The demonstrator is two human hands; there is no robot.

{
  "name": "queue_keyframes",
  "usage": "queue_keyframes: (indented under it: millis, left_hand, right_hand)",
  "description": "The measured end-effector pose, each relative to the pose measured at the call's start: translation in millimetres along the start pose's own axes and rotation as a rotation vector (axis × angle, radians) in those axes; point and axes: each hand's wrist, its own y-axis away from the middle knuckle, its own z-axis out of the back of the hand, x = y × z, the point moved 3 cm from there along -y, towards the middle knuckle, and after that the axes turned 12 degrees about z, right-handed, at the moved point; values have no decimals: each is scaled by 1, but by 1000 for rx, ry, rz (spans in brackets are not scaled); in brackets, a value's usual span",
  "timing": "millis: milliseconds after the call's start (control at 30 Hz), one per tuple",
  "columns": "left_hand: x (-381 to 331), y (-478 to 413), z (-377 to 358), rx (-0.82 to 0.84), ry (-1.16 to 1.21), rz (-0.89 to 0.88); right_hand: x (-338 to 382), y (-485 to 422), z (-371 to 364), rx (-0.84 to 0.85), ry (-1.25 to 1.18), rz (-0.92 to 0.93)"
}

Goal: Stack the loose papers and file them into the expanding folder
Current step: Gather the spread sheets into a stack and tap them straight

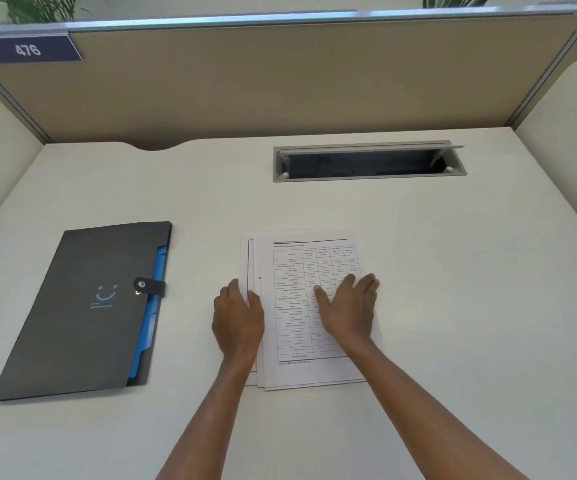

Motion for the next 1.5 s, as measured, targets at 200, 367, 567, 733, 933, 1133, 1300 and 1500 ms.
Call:
queue_keyframes:
  millis: [200,367,567,733,933,1133,1300,1500]
  left_hand:
    - [-9,1,-1,27,2,20]
    - [-13,0,-4,96,60,65]
    - [-16,-13,-13,261,204,237]
    - [-12,-19,-16,303,263,261]
    - [-8,-14,-13,285,344,249]
    - [-5,-7,-12,328,339,157]
    - [-2,-2,-10,326,385,72]
    - [4,2,-12,244,383,29]
  right_hand:
    - [14,-1,-1,39,-41,-20]
    - [27,-2,-2,77,-49,-30]
    - [27,-4,4,99,-70,-38]
    - [22,-5,13,74,-84,-37]
    - [7,-10,32,-46,-68,-48]
    - [-9,-25,44,-97,-170,-102]
    - [-22,-38,45,-96,-314,-148]
    - [-30,-42,45,-32,-593,-232]
